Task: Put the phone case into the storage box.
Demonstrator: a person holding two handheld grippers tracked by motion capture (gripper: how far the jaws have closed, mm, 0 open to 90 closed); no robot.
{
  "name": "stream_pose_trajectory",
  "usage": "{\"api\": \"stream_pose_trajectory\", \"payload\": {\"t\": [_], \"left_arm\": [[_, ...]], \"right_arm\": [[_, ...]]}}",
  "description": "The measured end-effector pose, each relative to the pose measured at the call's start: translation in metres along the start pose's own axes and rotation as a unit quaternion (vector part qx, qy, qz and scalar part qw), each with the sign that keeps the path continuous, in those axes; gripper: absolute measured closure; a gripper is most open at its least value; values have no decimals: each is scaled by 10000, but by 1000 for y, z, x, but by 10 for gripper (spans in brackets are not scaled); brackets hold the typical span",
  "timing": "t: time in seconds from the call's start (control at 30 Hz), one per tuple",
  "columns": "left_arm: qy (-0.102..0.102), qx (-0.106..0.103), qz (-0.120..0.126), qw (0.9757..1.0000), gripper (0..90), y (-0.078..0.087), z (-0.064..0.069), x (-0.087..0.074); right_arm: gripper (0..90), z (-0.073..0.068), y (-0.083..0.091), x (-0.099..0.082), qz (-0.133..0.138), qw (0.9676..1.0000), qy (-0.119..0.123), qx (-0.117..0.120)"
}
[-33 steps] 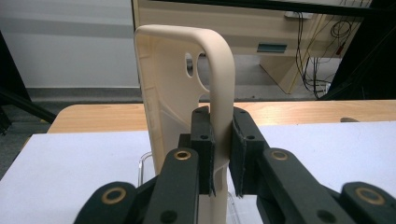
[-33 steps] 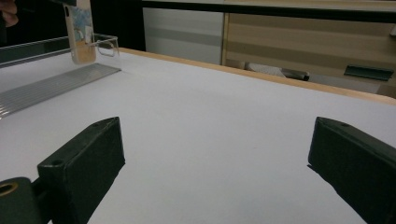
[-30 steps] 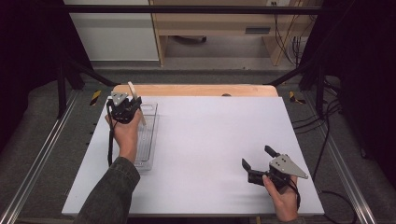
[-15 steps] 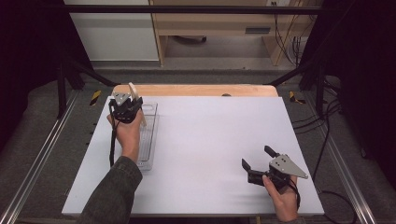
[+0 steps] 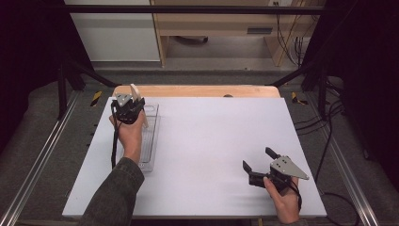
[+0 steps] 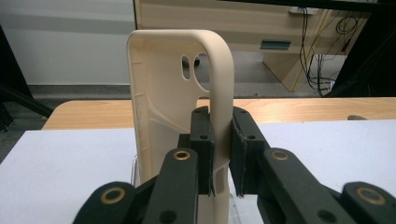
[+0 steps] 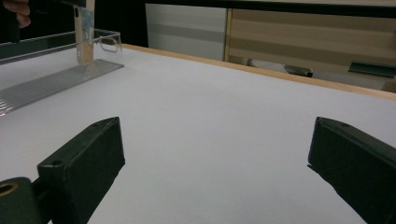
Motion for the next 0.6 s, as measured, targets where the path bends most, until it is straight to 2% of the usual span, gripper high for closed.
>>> {"api": "stream_pose_trajectory", "payload": {"t": [0.6], "left_arm": [[96, -132, -6, 9999, 789, -6, 6, -1]], "right_arm": [[36, -1, -1, -2, -69, 10000, -35, 6]]}}
Point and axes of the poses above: each handheld gripper's, and its own axes: y roughly backward along the jaws, x roughly out of its top, z roughly to its right, the point moved 9 cm from there along -y, roughly forward along the jaws
